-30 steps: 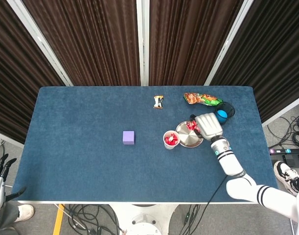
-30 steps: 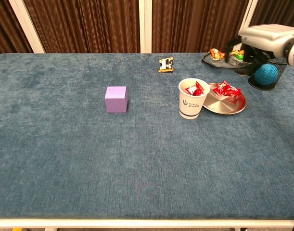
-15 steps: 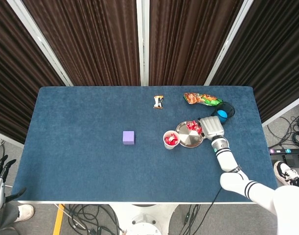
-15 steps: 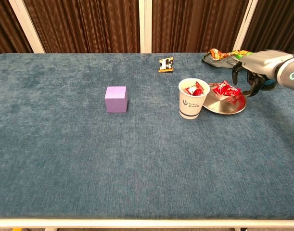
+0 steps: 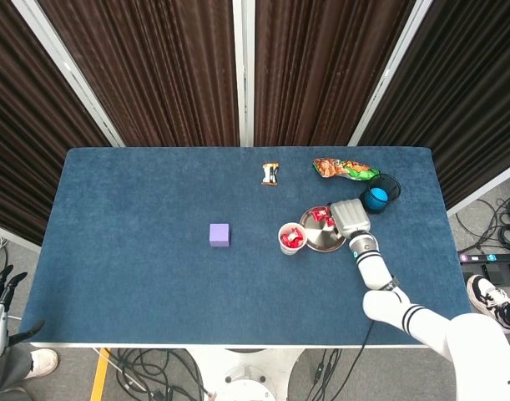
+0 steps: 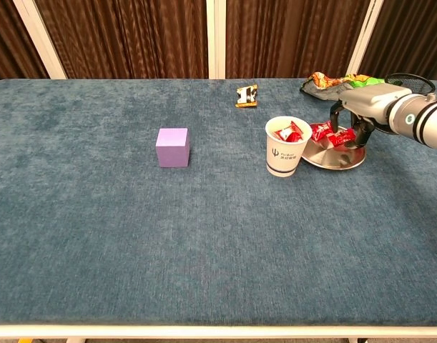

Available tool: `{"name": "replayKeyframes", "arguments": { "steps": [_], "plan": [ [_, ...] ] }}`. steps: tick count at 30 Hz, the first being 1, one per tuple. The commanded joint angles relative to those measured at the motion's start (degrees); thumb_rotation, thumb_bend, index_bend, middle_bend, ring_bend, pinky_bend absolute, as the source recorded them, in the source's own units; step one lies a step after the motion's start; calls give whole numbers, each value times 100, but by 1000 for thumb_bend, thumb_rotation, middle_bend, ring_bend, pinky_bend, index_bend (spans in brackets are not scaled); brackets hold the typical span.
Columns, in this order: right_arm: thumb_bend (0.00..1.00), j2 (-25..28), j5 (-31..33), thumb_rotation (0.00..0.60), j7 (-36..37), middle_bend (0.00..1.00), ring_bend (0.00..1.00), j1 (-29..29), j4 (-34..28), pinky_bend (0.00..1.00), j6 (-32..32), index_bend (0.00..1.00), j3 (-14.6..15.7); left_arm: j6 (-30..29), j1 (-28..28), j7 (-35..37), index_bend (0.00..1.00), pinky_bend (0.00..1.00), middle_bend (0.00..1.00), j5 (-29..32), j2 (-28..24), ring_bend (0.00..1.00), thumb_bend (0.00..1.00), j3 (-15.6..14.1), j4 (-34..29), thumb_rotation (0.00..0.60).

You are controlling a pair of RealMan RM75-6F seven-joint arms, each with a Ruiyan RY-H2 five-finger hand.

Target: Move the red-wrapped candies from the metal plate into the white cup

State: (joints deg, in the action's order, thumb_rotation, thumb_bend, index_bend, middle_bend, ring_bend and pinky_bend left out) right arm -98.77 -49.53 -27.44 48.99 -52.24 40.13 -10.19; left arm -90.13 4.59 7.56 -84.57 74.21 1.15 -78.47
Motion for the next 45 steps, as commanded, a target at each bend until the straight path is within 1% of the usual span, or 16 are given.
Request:
{"name": "replayKeyframes", "arguments": {
  "steps": [1,10,18,21,24,26,27,31,34,35,37,39,45],
  "plan": [
    [242,-40,43,600,-58,1000,962,18,50,1000,-11,420,-5,-1,5,18,208,128,146,9,7,119,25,3,15,600],
    [245,-201,208,600,-211,1000,963,97,353,1000,-118,456,-60,13,18,62,208,128,146,27,32,119,25,-1,68,600],
    [361,-275,253,600,-263,1000,964,131,469,1000,-154,551,-98,37,12,75,208,128,146,40,44,119,25,4,90,600],
    [381,-222,192,600,-206,1000,965,110,377,1000,-92,575,-120,40,11,80,208,128,146,40,47,119,25,5,97,600],
    [381,-53,62,600,-91,1000,965,55,78,1000,68,578,-160,31,6,83,208,128,146,30,45,119,25,12,102,600],
    [381,201,-153,600,67,1000,965,-21,-392,1000,305,578,-200,24,1,77,208,128,146,22,36,119,25,16,91,600],
    [381,347,-278,600,141,1000,965,-66,-656,1000,436,578,-214,21,-1,69,208,128,146,19,30,119,25,18,84,600],
    [381,1131,-935,600,467,1000,965,-302,-2062,1000,1067,578,-264,-13,-4,35,208,128,146,-8,4,119,25,23,42,600],
    [381,1587,-1310,600,665,1000,965,-419,-2867,1000,1327,580,-289,-34,-15,-6,208,128,146,-39,-10,119,26,25,-2,600],
    [381,1680,-1395,600,715,1000,965,-441,-3045,1000,1372,581,-291,-43,-18,-20,208,128,146,-51,-14,119,26,25,-17,600],
    [381,1821,-1521,600,818,1000,965,-467,-3343,1000,1388,581,-274,-60,-20,-44,208,128,145,-71,-21,119,25,23,-39,600],
    [380,1847,-1566,600,851,1000,965,-449,-3452,1000,1327,580,-236,-54,-23,-61,208,128,146,-68,-27,119,25,22,-62,600],
    [378,1515,-1514,600,802,1000,965,-312,-3260,1000,1085,562,-90,-47,-17,-84,208,128,146,-54,-37,119,26,14,-83,600]
  ]
}}
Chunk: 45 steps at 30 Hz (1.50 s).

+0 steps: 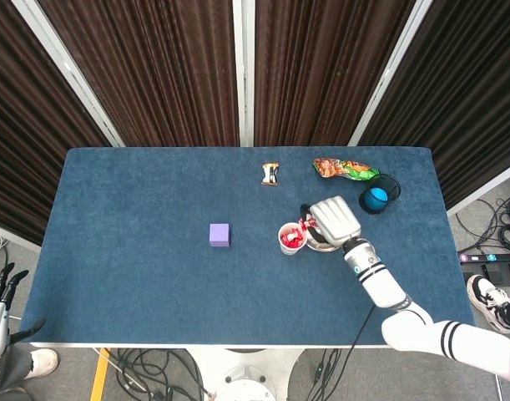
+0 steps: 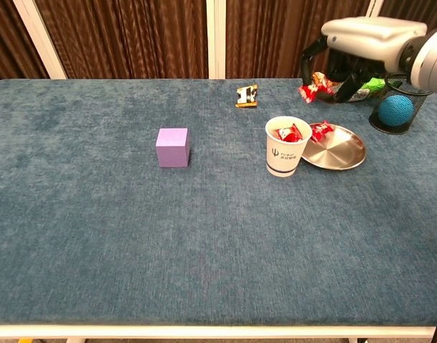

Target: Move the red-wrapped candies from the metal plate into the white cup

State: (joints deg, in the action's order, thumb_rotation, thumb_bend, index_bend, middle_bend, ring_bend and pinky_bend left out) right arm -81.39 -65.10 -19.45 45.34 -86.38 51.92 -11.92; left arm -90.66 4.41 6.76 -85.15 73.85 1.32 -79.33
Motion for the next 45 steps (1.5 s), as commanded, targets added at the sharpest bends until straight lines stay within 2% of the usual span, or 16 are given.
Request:
{"name": "replayKeyframes", "arguments": {
  "steps": [1,10,18,21,25,26,28,29,30,31,33,36,39,42,45],
  "plan": [
    [378,-307,47,600,-26,1000,965,76,226,1000,-112,559,109,11,1,-2,208,128,146,10,-2,119,26,-3,4,600],
    [340,-691,84,600,-205,1000,963,221,502,1000,-199,476,199,31,10,45,208,128,145,41,34,119,26,-6,64,600],
    [327,-658,101,600,-259,1000,964,210,452,1000,-124,403,210,7,26,88,208,128,146,37,51,119,25,-9,112,600],
    [327,-503,45,600,-125,1000,964,96,269,1000,72,382,168,-12,24,97,208,128,146,18,43,119,26,-5,113,600],
    [327,66,-265,600,258,977,925,-375,-175,1000,722,341,206,-54,24,126,208,128,146,3,22,119,25,15,112,600],
    [327,215,-353,600,365,945,892,-522,-279,1000,909,325,237,-46,18,126,208,128,146,4,19,119,26,18,113,600],
    [327,556,-611,600,645,819,784,-902,-495,997,1383,290,354,-36,-9,114,208,128,146,-22,12,119,25,24,101,600],
    [329,697,-747,600,781,722,698,-1072,-564,959,1584,269,428,-38,-21,107,208,128,145,-37,12,119,26,28,95,600],
    [332,834,-884,600,937,615,596,-1243,-619,868,1775,244,510,-46,-33,98,208,128,146,-53,9,119,25,34,85,600],
    [334,1006,-1048,600,1135,534,508,-1472,-670,757,2017,223,628,-52,-47,81,208,128,146,-70,1,119,26,42,64,600],
    [335,1215,-1298,600,1383,362,294,-1797,-678,447,2373,167,809,-48,-70,44,208,128,146,-86,-20,119,25,52,27,600],
    [334,1423,-1632,600,1740,216,102,-2287,-638,210,2925,115,1056,-18,-113,-58,208,128,146,-98,-73,119,25,64,-61,600],
    [334,1540,-1931,600,2051,137,16,-2712,-584,118,3380,66,1283,-5,-148,-163,208,128,146,-120,-121,119,25,71,-176,600],
    [332,1638,-2092,600,2208,104,0,-3056,-578,56,3666,43,1463,13,-175,-271,207,128,146,-136,-154,119,26,66,-291,600],
    [331,1656,-2215,600,2301,104,0,-3287,-561,37,3889,43,1518,20,-191,-363,208,128,146,-146,-188,119,25,61,-375,600]
  ]
}}
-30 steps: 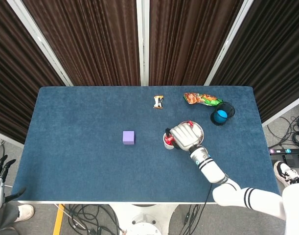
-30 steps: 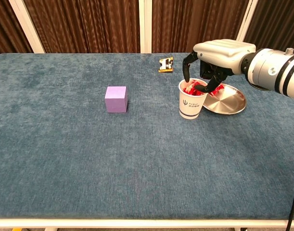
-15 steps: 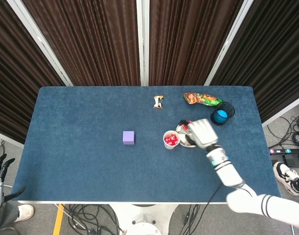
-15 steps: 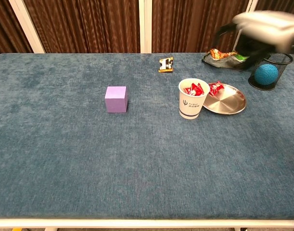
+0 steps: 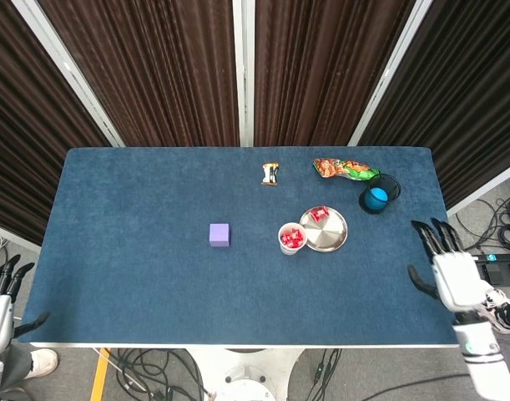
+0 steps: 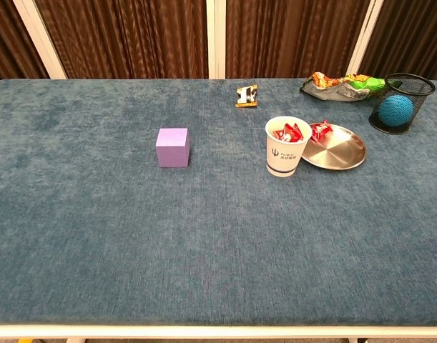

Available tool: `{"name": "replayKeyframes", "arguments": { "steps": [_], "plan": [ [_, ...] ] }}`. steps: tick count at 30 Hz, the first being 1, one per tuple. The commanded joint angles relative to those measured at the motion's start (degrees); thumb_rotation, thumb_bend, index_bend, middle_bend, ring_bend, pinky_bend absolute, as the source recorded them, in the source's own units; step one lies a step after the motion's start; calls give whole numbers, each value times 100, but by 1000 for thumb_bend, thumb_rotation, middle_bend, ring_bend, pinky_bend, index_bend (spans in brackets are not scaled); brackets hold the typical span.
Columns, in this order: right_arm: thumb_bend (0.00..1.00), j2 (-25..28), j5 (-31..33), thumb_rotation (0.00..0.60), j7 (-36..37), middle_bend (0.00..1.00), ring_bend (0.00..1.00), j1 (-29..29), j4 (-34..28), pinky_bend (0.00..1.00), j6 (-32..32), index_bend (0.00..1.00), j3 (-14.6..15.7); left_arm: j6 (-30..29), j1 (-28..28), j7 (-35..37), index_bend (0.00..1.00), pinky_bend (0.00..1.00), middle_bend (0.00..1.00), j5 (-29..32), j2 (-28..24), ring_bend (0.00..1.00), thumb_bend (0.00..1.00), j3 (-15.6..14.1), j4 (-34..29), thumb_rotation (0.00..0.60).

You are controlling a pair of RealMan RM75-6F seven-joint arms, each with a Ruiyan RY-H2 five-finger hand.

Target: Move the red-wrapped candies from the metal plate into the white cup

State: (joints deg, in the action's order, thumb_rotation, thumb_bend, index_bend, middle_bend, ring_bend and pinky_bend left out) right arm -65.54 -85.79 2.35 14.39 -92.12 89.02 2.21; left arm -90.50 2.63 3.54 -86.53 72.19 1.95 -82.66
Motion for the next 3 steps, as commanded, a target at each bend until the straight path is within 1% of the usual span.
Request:
{"name": "replayKeyframes", "arguments": {
  "steps": [1,3],
  "plan": [
    [331,68,-188,600,166,104,0,-252,27,37,226,43,113,4,-18,-66,208,128,146,-10,-32,119,25,-2,-71,600],
    [331,56,-259,600,214,105,0,-317,59,37,276,42,113,9,-26,-98,208,128,146,-16,-45,119,25,-7,-105,600]
  ]
}}
